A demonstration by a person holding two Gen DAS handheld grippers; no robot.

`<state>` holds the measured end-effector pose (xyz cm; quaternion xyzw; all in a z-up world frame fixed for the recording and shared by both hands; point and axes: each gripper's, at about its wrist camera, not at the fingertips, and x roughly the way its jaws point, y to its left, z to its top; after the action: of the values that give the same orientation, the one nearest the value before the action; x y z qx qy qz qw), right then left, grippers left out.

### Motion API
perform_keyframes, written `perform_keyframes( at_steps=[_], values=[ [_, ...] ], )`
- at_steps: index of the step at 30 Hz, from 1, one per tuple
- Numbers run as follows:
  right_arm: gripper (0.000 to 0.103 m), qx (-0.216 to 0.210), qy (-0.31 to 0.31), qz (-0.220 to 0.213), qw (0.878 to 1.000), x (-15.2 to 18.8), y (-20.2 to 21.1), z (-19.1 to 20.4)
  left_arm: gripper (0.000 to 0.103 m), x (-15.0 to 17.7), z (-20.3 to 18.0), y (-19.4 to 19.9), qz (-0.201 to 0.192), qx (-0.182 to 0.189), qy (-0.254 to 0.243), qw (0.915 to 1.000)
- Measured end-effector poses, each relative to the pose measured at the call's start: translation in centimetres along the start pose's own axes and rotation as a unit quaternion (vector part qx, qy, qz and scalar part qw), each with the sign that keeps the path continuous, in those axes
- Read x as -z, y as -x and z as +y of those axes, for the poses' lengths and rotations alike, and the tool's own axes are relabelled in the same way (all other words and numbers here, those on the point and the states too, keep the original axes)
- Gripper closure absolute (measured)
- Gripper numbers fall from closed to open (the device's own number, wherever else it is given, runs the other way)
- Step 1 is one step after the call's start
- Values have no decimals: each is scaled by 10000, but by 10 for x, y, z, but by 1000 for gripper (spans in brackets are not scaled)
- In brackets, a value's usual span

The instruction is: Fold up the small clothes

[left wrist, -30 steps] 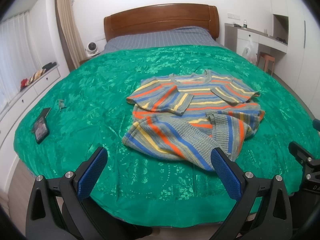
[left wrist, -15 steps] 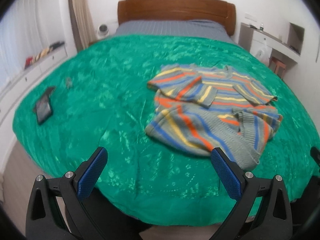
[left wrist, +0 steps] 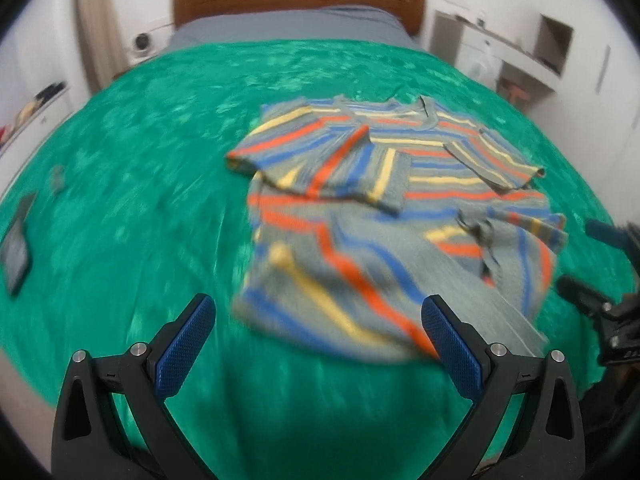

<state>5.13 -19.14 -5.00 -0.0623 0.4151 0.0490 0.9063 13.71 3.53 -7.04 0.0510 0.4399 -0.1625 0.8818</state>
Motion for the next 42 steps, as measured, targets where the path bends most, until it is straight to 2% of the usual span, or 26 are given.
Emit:
perform_keyframes(
  at_steps=[2,3,4,5,6,7,8,9,10,11,12,15,20,24,26,27,28,29,30,31,32,39,42],
  values=[
    [1,-251,113,280,9992,-13,-27,1,0,-15,4,-23,245,319,-266,9988],
    [1,-510,92,480,9975,-20,-42,1,2,-18,4,-30,333,424,-348,9979],
    [5,-681,55,628,9957,-23,-53,0,2,-20,3,-36,396,529,-438,9969],
    [15,-796,27,729,9942,-24,-60,-1,4,-20,2,-39,402,622,-537,9958],
    [21,-965,-32,876,9915,-26,-70,-2,15,-19,-1,-41,403,728,-679,9942],
    [33,-1047,-84,932,9901,-25,-74,-3,38,-17,-2,-42,438,802,-765,9929],
    [45,-1128,-145,932,9891,-24,-75,-5,51,-14,-4,-42,502,876,-825,9915],
    [51,-1165,-190,905,9889,-24,-74,-7,70,-13,-4,-41,518,947,-826,9907],
    [65,-1169,-235,855,9892,-22,-70,-10,79,-11,-3,-40,500,1054,-786,9901],
    [78,-1188,-290,792,9893,-19,-63,-13,83,-7,-1,-35,446,1159,-718,9897],
    [81,-1253,-366,718,9888,-14,-53,-17,90,-5,2,-32,410,1215,-682,9894],
    [88,-1343,-424,543,9885,3,-18,-25,93,7,7,-9,182,1325,-678,9887],
    [89,-1186,-582,451,9902,54,44,-42,93,52,22,45,-26,1458,-738,9866],
    [89,-796,-869,760,9901,110,66,-58,90,96,38,55,432,1378,-640,9874],
    [87,-656,-1099,979,9869,133,65,-67,84,108,44,53,646,1236,-522,9888],
    [85,-645,-1267,1080,9839,143,65,-73,73,113,50,53,710,1198,-427,9893],
    [79,-632,-1346,1107,9827,147,64,-76,58,117,55,54,701,1169,-308,9902],
    [69,-612,-1440,1100,9815,151,66,-81,50,118,61,56,633,1149,-133,9913],
    [63,-603,-1510,1057,9810,153,68,-85,35,120,64,57,562,1166,10,9916],
    [52,-632,-1611,963,9802,154,71,-90,27,120,68,58,474,1198,191,9915],
    [48,-675,-1658,913,9796,154,73,-91,25,119,72,57,387,1269,409,9903],
    [47,-1532,-2199,635,9613,151,75,-92,18,129,88,52,348,1537,1205,9801],
    [42,-1805,-2448,597,9508,154,71,-89,17,136,90,47,427,1768,1529,9713]
  ],
)
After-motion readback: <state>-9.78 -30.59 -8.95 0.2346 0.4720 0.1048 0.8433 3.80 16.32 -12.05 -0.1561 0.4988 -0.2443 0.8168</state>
